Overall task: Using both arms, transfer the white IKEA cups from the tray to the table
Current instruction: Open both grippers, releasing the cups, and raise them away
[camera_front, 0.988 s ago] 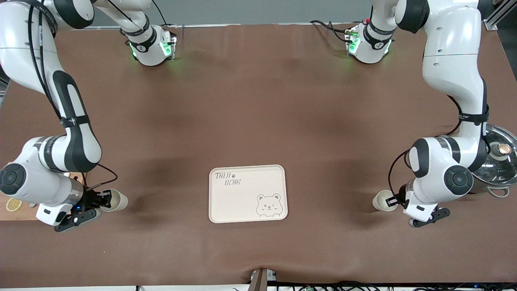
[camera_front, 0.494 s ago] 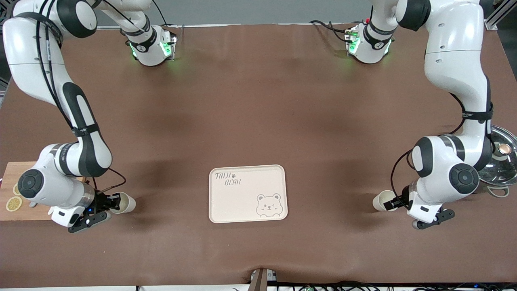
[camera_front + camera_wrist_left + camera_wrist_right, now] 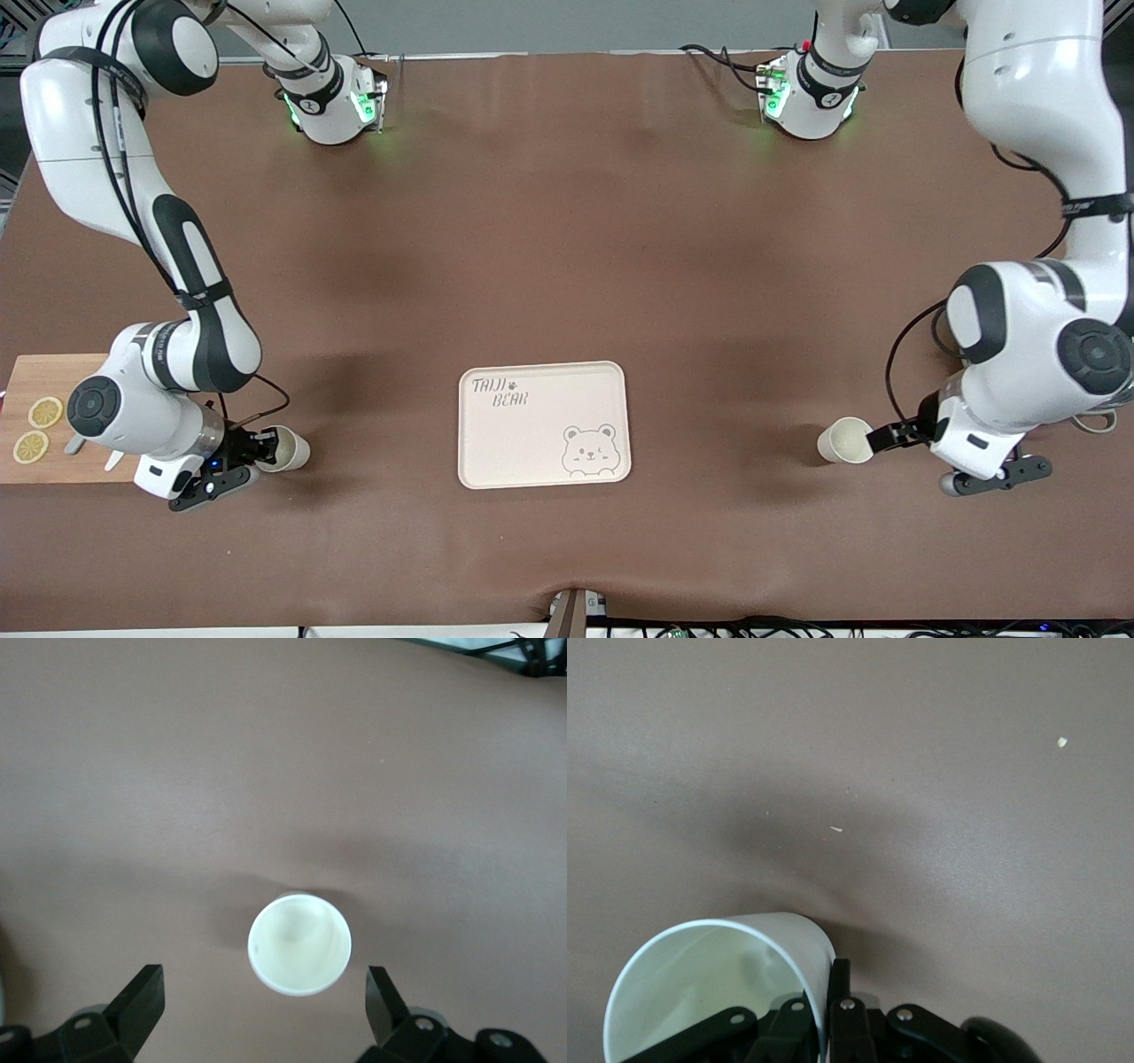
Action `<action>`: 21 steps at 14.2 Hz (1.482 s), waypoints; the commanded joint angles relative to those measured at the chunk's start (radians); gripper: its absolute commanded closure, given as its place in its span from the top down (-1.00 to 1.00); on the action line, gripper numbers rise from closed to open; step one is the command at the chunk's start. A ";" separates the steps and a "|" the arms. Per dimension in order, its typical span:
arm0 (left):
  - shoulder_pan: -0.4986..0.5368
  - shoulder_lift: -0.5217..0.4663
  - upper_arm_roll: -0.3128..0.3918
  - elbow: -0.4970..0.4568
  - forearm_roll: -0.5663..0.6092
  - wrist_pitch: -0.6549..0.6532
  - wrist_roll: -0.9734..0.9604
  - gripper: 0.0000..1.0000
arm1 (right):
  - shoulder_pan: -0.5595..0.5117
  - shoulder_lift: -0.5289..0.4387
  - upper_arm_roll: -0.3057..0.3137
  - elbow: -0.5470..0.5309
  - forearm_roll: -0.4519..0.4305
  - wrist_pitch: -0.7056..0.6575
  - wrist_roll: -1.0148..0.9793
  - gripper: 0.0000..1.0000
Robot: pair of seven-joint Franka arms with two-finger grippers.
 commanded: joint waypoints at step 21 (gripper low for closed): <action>0.049 -0.385 -0.009 0.080 0.018 -0.456 0.120 1.00 | -0.001 -0.366 0.049 0.180 0.010 -0.738 0.302 1.00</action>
